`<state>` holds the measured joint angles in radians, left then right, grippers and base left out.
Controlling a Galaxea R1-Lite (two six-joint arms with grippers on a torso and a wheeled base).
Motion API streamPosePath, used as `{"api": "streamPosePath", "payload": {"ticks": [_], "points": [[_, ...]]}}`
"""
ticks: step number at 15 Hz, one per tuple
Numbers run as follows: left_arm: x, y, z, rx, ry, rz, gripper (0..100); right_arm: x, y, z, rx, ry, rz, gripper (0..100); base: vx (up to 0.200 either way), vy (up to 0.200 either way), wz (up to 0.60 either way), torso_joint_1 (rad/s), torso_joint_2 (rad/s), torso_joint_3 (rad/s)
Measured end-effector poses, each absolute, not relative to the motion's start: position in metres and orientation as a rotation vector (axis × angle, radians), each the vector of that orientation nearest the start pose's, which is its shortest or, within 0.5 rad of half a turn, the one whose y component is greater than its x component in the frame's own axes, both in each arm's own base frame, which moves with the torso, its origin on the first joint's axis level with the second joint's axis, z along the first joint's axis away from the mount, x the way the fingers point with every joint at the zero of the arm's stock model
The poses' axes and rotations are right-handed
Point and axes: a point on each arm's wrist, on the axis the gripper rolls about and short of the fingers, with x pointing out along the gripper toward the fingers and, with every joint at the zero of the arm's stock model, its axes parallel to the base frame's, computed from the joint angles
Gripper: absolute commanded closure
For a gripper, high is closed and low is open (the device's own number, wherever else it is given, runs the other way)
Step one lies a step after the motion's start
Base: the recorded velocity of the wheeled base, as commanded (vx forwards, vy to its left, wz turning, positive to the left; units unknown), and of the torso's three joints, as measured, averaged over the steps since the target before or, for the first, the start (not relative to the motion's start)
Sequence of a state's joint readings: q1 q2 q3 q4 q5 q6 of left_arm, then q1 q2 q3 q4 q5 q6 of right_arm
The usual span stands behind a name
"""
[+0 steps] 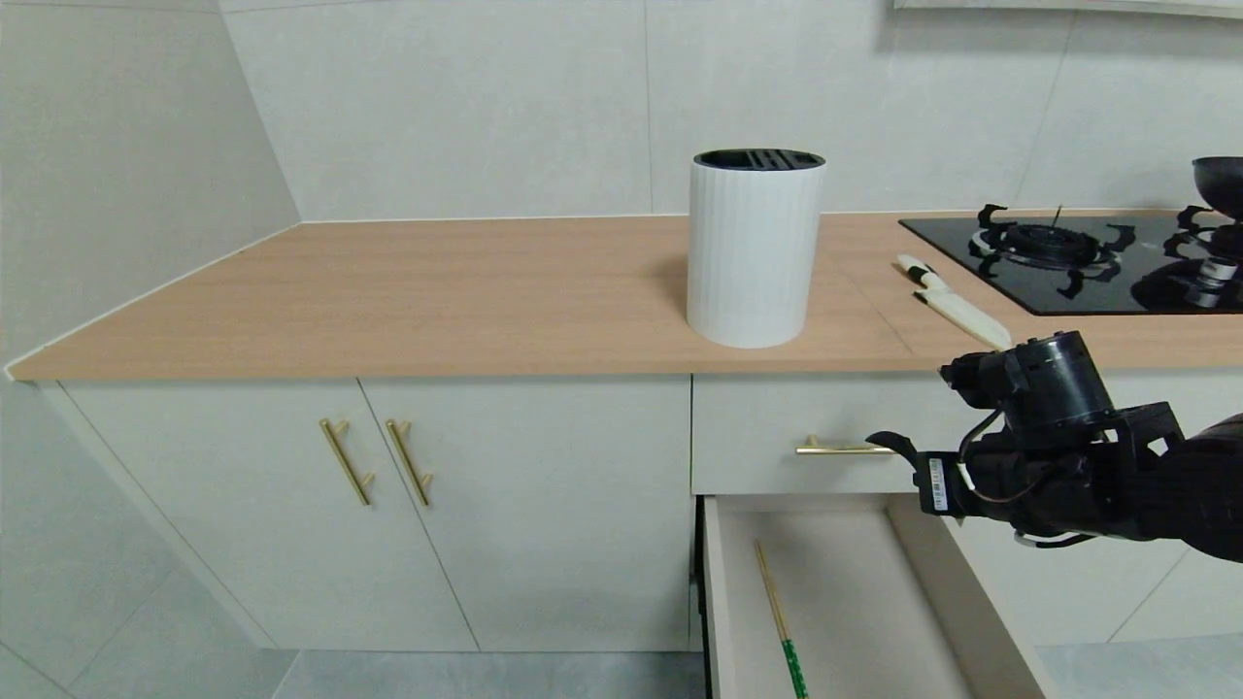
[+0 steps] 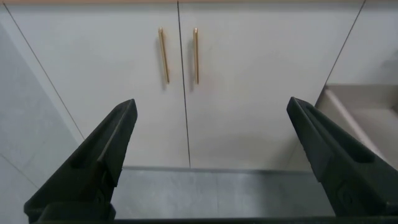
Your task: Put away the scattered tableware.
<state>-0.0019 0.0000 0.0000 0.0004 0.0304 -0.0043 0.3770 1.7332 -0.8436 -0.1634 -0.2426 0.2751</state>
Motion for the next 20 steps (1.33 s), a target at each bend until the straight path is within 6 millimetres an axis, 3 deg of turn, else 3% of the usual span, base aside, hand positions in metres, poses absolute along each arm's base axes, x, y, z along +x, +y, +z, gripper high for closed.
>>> {"api": "streamPosePath", "payload": {"ticks": [11,20], "points": [[-0.0228,0.0007,0.0755,-0.004,0.0,0.029,0,0.2779,0.1041,0.1325,0.033,0.727,0.028,100,0.0,0.0,0.0,-0.132,0.43,0.296],[-0.0228,0.0007,0.0755,-0.004,0.0,0.029,0,0.2791,0.1047,0.1295,0.03,0.736,0.027,100,0.0,0.0,0.0,-0.006,0.02,0.017]]}}
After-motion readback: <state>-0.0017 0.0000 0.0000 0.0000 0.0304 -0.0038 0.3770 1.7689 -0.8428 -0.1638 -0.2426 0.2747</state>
